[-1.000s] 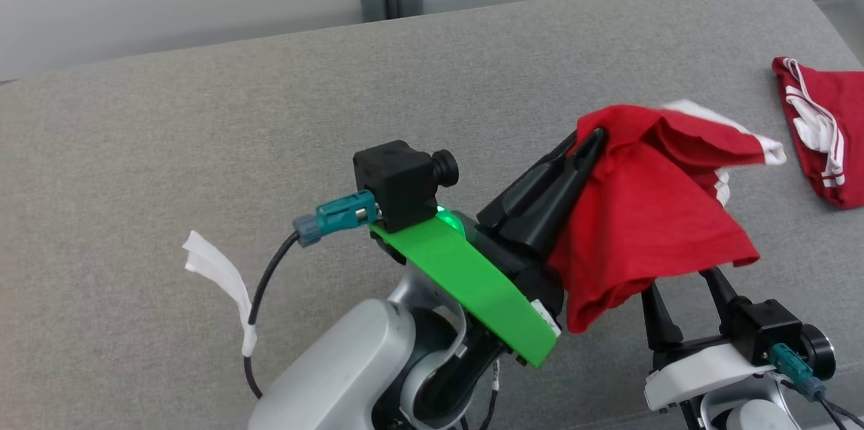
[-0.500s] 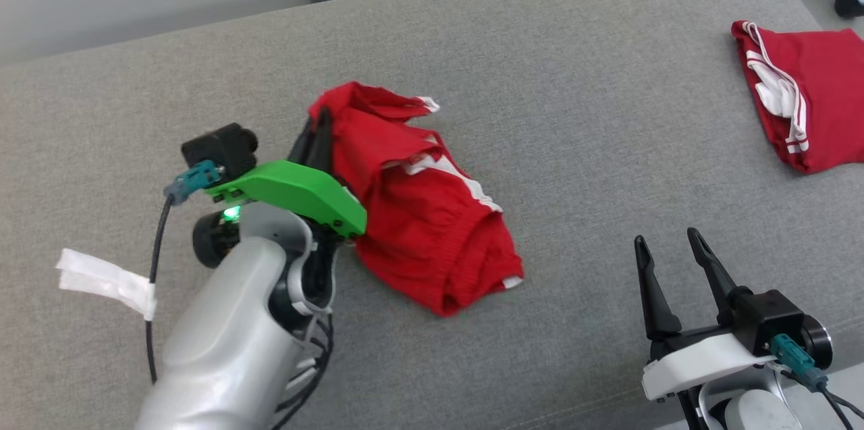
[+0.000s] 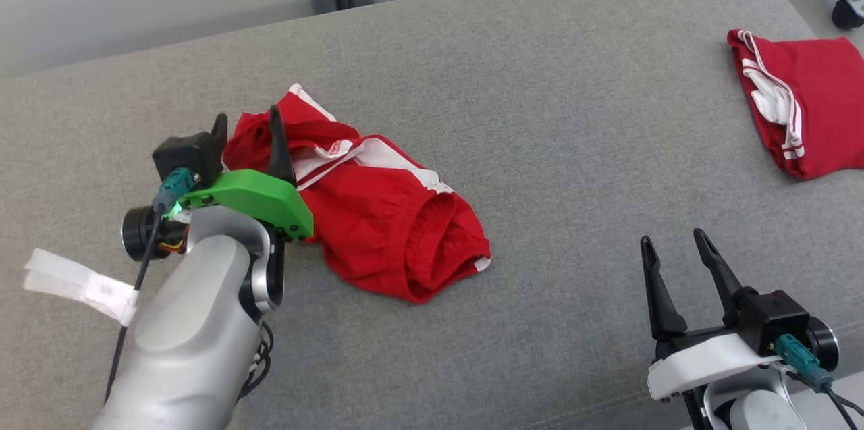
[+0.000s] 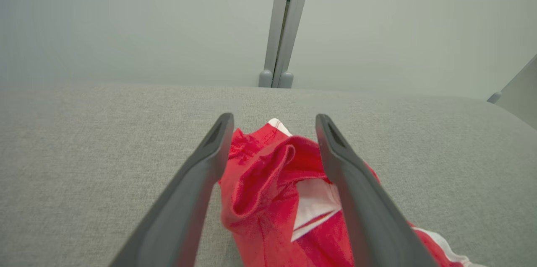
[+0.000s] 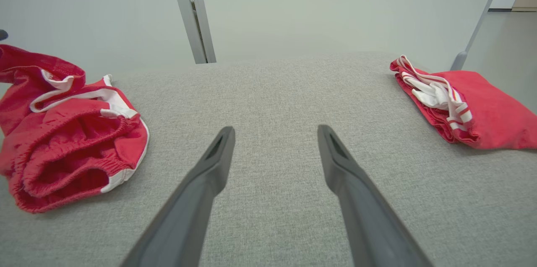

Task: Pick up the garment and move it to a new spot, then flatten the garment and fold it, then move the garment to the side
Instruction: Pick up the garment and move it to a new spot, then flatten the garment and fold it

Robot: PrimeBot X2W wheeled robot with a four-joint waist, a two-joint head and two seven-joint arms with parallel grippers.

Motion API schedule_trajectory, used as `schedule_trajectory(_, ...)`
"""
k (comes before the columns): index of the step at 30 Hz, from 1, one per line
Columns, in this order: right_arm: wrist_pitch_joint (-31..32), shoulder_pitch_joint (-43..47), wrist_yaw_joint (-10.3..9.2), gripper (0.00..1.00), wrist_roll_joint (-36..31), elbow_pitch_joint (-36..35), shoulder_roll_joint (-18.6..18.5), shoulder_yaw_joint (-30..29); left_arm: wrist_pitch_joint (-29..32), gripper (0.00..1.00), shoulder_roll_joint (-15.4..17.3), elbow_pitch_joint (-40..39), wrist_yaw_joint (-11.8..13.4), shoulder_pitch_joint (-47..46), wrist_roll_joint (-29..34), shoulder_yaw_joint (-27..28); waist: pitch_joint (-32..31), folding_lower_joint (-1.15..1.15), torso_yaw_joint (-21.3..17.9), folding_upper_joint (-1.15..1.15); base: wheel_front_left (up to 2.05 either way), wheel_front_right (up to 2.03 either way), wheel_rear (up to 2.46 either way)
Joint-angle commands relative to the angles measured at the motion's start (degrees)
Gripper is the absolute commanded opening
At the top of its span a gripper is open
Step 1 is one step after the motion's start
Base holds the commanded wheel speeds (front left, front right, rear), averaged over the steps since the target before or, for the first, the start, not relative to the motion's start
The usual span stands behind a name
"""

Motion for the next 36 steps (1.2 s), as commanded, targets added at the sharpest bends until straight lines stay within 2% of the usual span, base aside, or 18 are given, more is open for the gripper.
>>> schedule_trajectory(1,-0.2,0.4,-0.11,1.0,-0.5,-0.4,0.0,-0.4,-0.5,1.0,1.0,-3.6,0.7,1.2,3.1,2.2,-0.7,0.0,0.4,0.0,0.0,0.0,0.0)
schedule_trajectory(7,-0.2,1.9,-0.11,1.0,-1.1,-1.6,0.0,-2.0,-0.3,1.0,0.2,-20.6,1.7,13.2,15.1,9.4,-2.8,0.0,1.8,0.0,0.0,0.0,0.0)
schedule_trajectory(15,-0.2,3.6,-0.11,1.0,-2.0,-2.6,0.0,-4.3,-0.4,1.0,-2.0,-33.6,-0.4,28.9,25.5,13.9,-5.9,0.0,4.5,0.0,0.0,0.0,0.0)
schedule_trajectory(28,-0.2,6.6,-0.11,1.0,-2.5,-3.4,0.0,-7.5,-0.4,1.0,-5.1,-38.9,-3.8,43.7,33.5,20.9,-8.1,0.0,10.5,0.0,0.0,0.0,0.0)
schedule_trajectory(36,-0.2,7.5,-0.11,1.0,-2.6,-3.5,0.0,-8.5,-0.4,1.0,-6.3,-39.2,-7.3,47.2,35.2,24.4,-9.4,0.0,13.3,0.0,0.0,0.0,0.0)
